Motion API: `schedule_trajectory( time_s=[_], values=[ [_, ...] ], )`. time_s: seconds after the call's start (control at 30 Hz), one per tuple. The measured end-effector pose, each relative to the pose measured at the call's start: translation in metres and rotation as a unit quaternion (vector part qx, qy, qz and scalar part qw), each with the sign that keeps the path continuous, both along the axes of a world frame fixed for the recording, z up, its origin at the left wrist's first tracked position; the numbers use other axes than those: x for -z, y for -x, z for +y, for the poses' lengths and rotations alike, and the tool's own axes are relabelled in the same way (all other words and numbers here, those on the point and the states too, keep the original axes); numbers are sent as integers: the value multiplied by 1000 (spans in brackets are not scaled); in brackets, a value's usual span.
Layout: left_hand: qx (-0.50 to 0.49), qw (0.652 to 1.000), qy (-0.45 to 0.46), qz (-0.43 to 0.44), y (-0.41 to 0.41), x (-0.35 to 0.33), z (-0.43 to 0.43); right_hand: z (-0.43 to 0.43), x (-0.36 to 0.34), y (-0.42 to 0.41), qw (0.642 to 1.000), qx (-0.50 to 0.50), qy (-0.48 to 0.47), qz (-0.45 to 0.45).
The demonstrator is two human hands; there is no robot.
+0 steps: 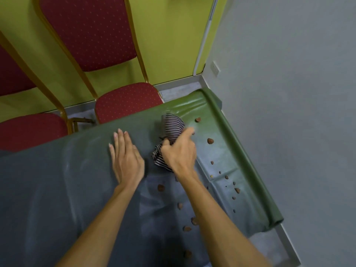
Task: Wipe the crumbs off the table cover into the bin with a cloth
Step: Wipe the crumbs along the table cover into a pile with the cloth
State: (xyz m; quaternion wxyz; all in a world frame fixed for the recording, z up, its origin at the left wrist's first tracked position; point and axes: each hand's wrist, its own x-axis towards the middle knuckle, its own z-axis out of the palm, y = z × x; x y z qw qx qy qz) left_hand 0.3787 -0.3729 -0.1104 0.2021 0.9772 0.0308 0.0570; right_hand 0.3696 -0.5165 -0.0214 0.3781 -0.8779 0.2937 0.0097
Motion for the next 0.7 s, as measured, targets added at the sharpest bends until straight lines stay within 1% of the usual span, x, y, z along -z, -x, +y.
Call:
schedule_trajectory(
  time_s=[0.1, 0.2, 0.27, 0.4, 0.47, 0.53, 0.6, 0.67, 0.7],
  values=[
    [39, 999, 2, 1, -3, 2, -13, 17, -3, -32, 998, -59, -14, -31],
    [30, 999, -40, 20, -2, 6, -18, 20, 3, -58, 994, -108, 12, -27],
    [26, 998, -45, 27, -1, 6, -19, 12, 7, -63, 996, -90, 12, 3],
    [15, 998, -43, 31, -2, 3, -22, -18, 11, -38, 999, 21, 10, 42],
    [12, 999, -40, 33, -1, 2, -24, -30, 10, -16, 997, 61, -7, 48],
    [10, 999, -38, 29, -1, 2, -24, -30, 4, -2, 995, 77, -44, 54],
    [12, 999, -38, 29, -1, 3, -24, -24, -6, -1, 993, 78, -84, 40],
    [22, 999, -36, 31, -2, 4, -22, -23, -22, -14, 992, 63, -113, 0],
    [26, 999, -30, 35, -2, 4, -21, -27, -31, -24, 992, 50, -113, -24]
  ],
)
